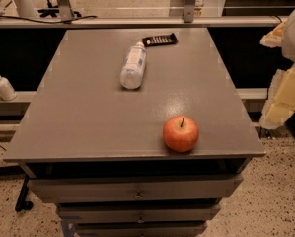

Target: Place blue plastic bottle upright

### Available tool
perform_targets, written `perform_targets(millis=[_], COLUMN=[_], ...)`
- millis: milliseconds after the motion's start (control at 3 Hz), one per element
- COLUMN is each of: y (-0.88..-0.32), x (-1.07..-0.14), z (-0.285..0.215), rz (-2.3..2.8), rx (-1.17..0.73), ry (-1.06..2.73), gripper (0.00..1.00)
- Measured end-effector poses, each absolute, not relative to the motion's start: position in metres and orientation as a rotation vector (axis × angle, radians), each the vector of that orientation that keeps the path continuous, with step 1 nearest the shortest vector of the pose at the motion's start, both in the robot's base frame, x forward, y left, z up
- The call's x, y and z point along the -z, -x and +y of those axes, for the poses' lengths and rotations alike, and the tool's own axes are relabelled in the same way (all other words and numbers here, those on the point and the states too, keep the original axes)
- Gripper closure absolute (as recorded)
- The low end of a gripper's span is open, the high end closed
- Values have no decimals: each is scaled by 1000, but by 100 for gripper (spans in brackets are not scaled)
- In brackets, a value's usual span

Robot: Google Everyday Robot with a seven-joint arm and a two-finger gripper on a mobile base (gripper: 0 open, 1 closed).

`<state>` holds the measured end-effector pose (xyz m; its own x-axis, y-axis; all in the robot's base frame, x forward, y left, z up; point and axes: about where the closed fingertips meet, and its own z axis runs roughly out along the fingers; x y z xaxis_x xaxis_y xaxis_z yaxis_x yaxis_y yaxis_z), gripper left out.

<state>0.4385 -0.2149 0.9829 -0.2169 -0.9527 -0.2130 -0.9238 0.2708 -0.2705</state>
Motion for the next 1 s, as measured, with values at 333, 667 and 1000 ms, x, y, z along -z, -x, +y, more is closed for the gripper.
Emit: perform_targets(millis=[333, 667, 1000], y=[-438, -447, -474], x=[-983, -986, -996], z=[-215, -197, -172], rz=[2213, 2202, 2203], rx=[121, 82, -1], ry=[1712, 1617, 1479], gripper=[0, 0, 0])
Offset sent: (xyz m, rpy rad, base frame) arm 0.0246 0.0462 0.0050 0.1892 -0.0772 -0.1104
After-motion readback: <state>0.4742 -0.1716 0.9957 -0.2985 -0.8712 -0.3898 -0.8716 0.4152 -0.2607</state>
